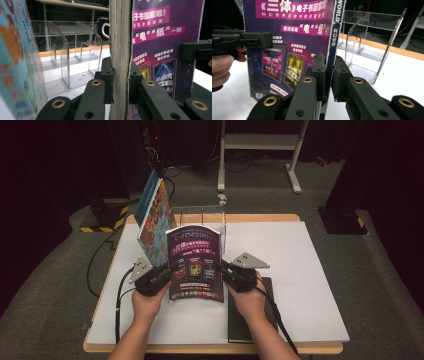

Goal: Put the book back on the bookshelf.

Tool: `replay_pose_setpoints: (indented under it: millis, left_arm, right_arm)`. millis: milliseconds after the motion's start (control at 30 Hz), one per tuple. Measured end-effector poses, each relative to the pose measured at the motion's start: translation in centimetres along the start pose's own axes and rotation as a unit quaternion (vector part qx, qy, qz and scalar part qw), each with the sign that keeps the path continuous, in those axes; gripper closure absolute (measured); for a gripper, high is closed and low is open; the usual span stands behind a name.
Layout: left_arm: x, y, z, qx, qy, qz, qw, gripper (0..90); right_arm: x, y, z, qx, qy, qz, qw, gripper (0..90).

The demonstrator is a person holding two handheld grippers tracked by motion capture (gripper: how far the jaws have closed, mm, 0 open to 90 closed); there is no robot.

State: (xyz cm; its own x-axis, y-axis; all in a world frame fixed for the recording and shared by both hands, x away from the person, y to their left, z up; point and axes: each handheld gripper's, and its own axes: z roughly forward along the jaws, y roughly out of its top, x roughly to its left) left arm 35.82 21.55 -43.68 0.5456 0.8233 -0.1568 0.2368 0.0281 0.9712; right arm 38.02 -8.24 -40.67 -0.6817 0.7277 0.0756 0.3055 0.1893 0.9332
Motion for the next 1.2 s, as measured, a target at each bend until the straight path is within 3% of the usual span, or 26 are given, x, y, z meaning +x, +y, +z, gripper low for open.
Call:
replay_pose_setpoints:
  millis: [167, 467, 700, 867, 1000, 1067, 1133, 1200]
  left_arm:
    - [-0.5, -0.5, -1.1, -0.01, -0.001, 0.013, 0.9999, 74.1]
    - [-1.0, -1.4, -2.4, -0.022, 0.001, 0.025, 0.9994, 58.1]
    - [-1.1, -1.8, -3.1, -0.025, 0.003, 0.032, 0.9992, 49.3]
    - [-1.0, -2.0, -3.3, -0.023, 0.003, 0.023, 0.9995, 46.7]
    - [-1.0, -2.1, -3.4, -0.019, -0.001, 0.019, 0.9996, 46.5]
    - [-1.1, -2.2, -3.6, -0.017, -0.003, 0.016, 0.9997, 46.4]
    - [-1.2, -2.3, -3.7, -0.015, 0.0, 0.022, 0.9997, 46.4]
    - [-1.2, -2.3, -3.9, -0.016, 0.0, 0.022, 0.9996, 46.0]
  right_arm:
    - [0.9, -0.8, -1.3, -0.015, 0.0, -0.002, 0.9999, 81.8]
    - [2.1, -2.1, -2.8, -0.024, 0.008, -0.006, 0.9997, 75.0]
    - [1.8, -2.8, -2.7, 0.0, 0.056, 0.005, 0.9984, 54.5]
    - [1.3, -1.6, -2.1, 0.007, 0.082, -0.002, 0.9966, 49.0]
    - [1.3, 0.1, -1.9, -0.002, 0.095, -0.025, 0.9952, 50.3]
    - [1.1, 0.7, -1.7, 0.003, 0.101, -0.034, 0.9943, 55.0]
    - [1.2, 1.1, -1.5, 0.007, 0.108, -0.048, 0.993, 61.5]
    - [1.5, 1.4, -1.4, 0.017, 0.114, -0.068, 0.991, 75.5]
